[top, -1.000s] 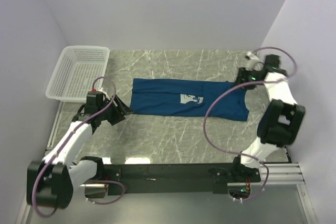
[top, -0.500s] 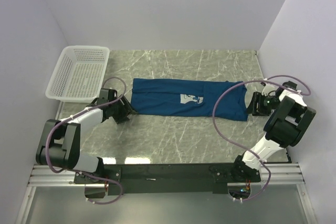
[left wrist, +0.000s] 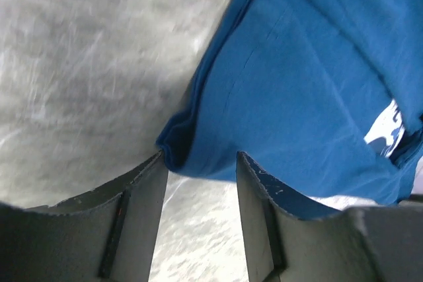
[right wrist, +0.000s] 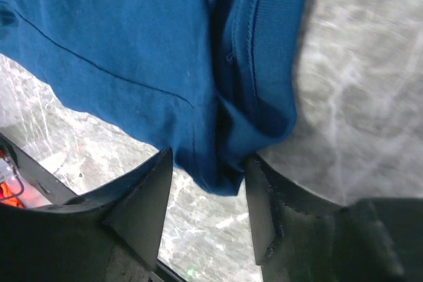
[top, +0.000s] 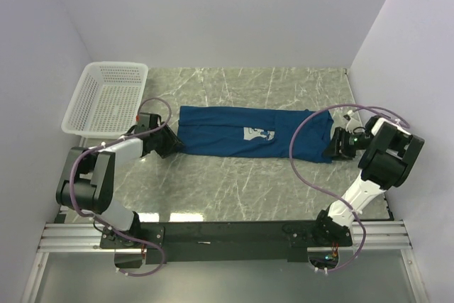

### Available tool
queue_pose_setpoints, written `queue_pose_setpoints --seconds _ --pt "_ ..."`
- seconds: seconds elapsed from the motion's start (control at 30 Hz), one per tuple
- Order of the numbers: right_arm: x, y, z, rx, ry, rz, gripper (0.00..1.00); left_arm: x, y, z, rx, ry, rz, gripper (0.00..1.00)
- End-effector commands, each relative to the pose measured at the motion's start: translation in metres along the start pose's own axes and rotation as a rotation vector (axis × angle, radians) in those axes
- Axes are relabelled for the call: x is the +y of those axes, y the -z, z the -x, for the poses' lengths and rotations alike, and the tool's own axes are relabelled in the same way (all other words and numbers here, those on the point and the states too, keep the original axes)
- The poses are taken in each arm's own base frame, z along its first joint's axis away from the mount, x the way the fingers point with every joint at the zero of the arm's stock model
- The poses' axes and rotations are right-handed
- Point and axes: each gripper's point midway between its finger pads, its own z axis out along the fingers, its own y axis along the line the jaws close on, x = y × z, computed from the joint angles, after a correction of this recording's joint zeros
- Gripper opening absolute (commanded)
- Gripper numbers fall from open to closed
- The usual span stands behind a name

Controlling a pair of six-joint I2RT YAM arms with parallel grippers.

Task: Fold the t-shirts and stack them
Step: Fold the tshirt

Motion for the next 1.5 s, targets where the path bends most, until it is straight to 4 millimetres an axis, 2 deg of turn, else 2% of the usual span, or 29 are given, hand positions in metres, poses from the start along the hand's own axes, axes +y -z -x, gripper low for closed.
queue_pose_setpoints --seconds 0.0,0.03,0.07,0.13,0.17,0.23,0.27,0.37,0.43,0.47,0.53,0.6,0.73,0.87,0.9,0.93,1.07,1.1,1.13,1.2,1.23,1.27,1.3,1.4,1.47 --pt "0.004 -0.006 0.004 0.006 -0.02 0.029 0.51 0.028 -0.012 -0.004 -0.003 0.011 0.12 0.52" --pt "0.004 -0.007 0.002 0.014 -0.026 0.033 0.49 0.028 -0.013 -0.004 -0.002 0.013 0.121 0.52" --pt "0.004 -0.007 0.001 0.016 -0.025 0.034 0.41 0.03 -0.014 -0.005 0.001 0.012 0.126 0.49" --pt "0.004 -0.007 -0.001 0.024 -0.03 0.038 0.33 0.032 -0.015 -0.006 0.004 0.01 0.132 0.46" --pt "0.004 -0.006 -0.001 0.024 -0.026 0.038 0.24 0.033 -0.016 -0.006 0.005 0.01 0.135 0.42" --pt "0.005 -0.005 -0.002 0.026 -0.028 0.043 0.15 0.034 -0.016 -0.007 0.01 0.005 0.137 0.37" --pt "0.005 -0.003 -0.001 0.021 -0.025 0.046 0.07 0.034 -0.015 -0.008 0.011 0.002 0.137 0.33" --pt "0.001 0.004 0.004 0.006 -0.017 0.03 0.0 0.038 -0.007 -0.009 -0.001 -0.002 0.143 0.26" --pt "-0.001 0.01 0.009 -0.009 -0.003 0.012 0.0 0.043 0.0 -0.013 -0.01 -0.002 0.149 0.22" --pt "-0.005 0.013 0.011 -0.013 -0.005 -0.001 0.0 0.04 0.007 -0.011 -0.028 -0.004 0.135 0.11" --pt "-0.007 0.019 0.018 -0.025 0.004 -0.013 0.0 0.046 0.013 -0.017 -0.028 0.004 0.145 0.06" --pt "-0.011 0.023 0.021 -0.028 0.001 -0.021 0.0 0.044 0.022 -0.017 -0.039 0.005 0.131 0.01" --pt "-0.018 0.028 0.034 -0.033 0.023 -0.047 0.0 0.047 0.032 -0.025 -0.034 0.019 0.121 0.01" --pt "-0.033 0.034 0.049 -0.026 0.06 -0.095 0.0 0.04 0.045 -0.034 -0.019 0.033 0.062 0.01" --pt "-0.037 0.031 0.047 -0.003 0.054 -0.096 0.0 0.035 0.049 -0.041 0.007 0.037 0.03 0.01" --pt "-0.041 0.035 0.054 -0.004 0.081 -0.108 0.0 0.036 0.05 -0.047 0.022 0.051 0.02 0.01" --pt "-0.047 0.035 0.05 0.047 0.116 -0.1 0.02 0.026 0.067 -0.066 0.066 0.054 -0.054 0.01" --pt "-0.044 0.036 0.047 0.056 0.125 -0.091 0.07 0.025 0.069 -0.073 0.084 0.047 -0.062 0.01" --pt "-0.044 0.034 0.041 0.066 0.138 -0.091 0.21 0.026 0.071 -0.084 0.117 0.056 -0.077 0.02" --pt "-0.047 0.045 0.041 0.045 0.169 -0.157 0.3 0.024 0.078 -0.093 0.136 0.054 -0.103 0.21" --pt "-0.05 0.044 0.04 0.032 0.181 -0.188 0.38 0.027 0.08 -0.1 0.156 0.06 -0.108 0.29" --pt "-0.056 0.05 0.041 0.029 0.195 -0.239 0.43 0.025 0.084 -0.101 0.152 0.064 -0.122 0.42" --pt "-0.053 0.058 0.046 0.004 0.217 -0.272 0.44 0.022 0.087 -0.107 0.169 0.048 -0.134 0.47" --pt "-0.054 0.076 0.054 -0.029 0.249 -0.351 0.5 0.011 0.1 -0.101 0.139 0.046 -0.157 0.53" --pt "-0.051 0.084 0.06 -0.045 0.272 -0.372 0.54 0.002 0.114 -0.085 0.07 0.01 -0.16 0.57"
